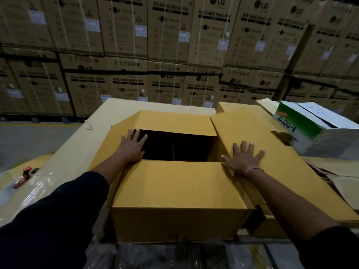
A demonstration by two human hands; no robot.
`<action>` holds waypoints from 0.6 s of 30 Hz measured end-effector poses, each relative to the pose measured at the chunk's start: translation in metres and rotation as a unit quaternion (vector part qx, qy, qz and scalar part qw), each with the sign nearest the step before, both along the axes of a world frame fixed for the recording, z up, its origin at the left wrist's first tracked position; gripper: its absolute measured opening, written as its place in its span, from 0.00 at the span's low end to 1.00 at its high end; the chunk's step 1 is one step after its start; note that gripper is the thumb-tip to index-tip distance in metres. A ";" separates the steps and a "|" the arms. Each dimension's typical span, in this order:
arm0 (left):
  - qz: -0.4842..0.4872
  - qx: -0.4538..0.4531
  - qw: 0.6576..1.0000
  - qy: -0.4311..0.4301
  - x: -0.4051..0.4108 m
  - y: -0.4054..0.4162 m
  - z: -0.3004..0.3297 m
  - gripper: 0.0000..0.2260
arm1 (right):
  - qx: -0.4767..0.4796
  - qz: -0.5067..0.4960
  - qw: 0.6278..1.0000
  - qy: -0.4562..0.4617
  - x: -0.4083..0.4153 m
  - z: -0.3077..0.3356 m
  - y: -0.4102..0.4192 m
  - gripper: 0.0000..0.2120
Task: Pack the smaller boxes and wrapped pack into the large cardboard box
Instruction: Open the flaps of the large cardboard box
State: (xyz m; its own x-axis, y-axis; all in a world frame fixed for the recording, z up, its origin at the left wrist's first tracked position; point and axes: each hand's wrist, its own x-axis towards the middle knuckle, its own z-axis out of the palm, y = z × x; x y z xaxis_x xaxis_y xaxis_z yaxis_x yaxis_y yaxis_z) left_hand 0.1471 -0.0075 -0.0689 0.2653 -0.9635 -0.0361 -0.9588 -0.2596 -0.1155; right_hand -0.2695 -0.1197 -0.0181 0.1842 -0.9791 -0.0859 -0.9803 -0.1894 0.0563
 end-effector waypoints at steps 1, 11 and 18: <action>-0.004 0.002 1.000 0.000 0.001 -0.003 0.000 0.34 | 0.021 0.002 1.000 -0.018 -0.002 -0.008 -0.005 0.41; -0.004 -0.068 0.994 0.085 0.010 -0.010 -0.004 0.36 | -0.031 0.334 0.939 -0.081 0.050 -0.041 -0.046 0.34; 0.082 -0.110 0.962 0.235 0.020 -0.030 0.003 0.42 | 0.041 0.346 0.936 -0.047 0.097 -0.059 -0.072 0.42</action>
